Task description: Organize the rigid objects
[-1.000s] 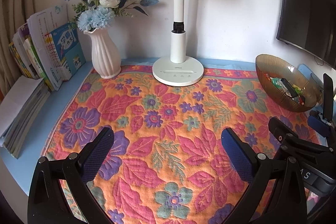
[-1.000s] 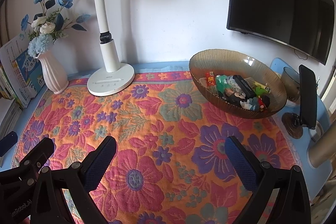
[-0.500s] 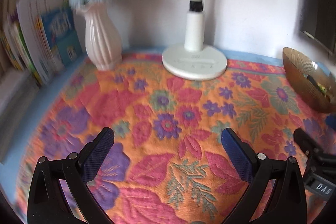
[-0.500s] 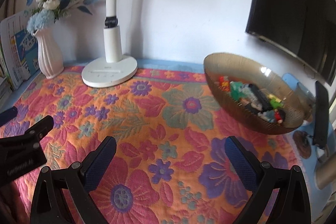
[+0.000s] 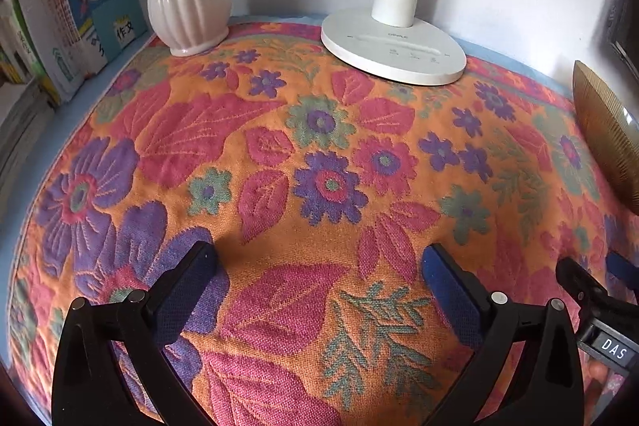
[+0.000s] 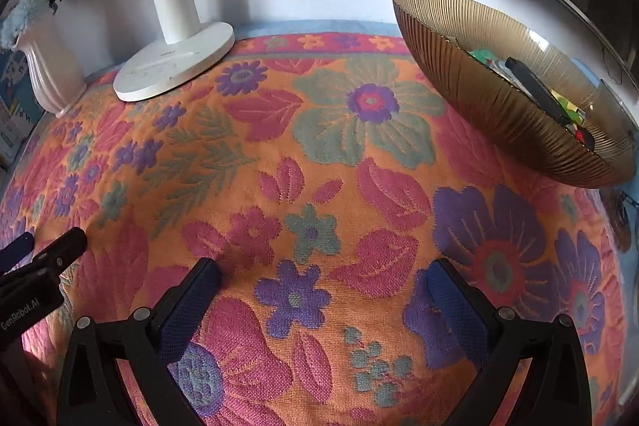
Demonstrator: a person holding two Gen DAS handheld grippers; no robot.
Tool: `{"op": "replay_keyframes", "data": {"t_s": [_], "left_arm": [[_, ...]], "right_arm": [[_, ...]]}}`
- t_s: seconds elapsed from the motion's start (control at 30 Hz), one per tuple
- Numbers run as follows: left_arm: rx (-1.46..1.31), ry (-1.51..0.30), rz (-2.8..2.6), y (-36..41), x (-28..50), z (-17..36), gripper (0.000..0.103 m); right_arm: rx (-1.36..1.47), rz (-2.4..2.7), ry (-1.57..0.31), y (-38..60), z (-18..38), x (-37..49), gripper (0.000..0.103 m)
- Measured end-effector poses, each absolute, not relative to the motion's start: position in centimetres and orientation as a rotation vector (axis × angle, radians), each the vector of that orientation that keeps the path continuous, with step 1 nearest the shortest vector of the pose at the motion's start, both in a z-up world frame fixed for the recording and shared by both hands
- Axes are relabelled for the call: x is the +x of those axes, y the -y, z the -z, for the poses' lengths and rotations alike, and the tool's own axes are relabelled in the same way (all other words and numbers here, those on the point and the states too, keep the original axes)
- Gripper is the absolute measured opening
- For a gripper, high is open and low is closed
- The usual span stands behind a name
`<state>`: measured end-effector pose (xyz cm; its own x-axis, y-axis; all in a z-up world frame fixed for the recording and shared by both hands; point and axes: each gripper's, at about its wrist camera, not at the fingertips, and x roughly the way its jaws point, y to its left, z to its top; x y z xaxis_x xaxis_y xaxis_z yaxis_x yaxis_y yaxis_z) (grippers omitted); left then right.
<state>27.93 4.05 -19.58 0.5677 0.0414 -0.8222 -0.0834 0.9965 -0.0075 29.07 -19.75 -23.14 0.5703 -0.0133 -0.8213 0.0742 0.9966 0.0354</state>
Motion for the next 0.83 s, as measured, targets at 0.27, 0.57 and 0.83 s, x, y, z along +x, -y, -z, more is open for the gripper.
{"op": "replay_keyframes", "data": {"t_s": [0.27, 0.57, 0.83], "left_arm": [[-0.039, -0.972, -0.061, -4.28, 28.42, 19.56, 0.103], [-0.027, -0.973, -0.047, -4.27, 28.64, 19.72, 0.103], [-0.039, -0.966, -0.028, -4.61, 28.71, 19.76, 0.103]], "right_arm": [[0.074, 0.056, -0.959, 19.58, 23.00, 28.94, 0.103], [0.079, 0.059, -0.956, 19.63, 22.99, 28.90, 0.103], [0.078, 0.059, -0.956, 19.64, 22.99, 28.90, 0.103]]}}
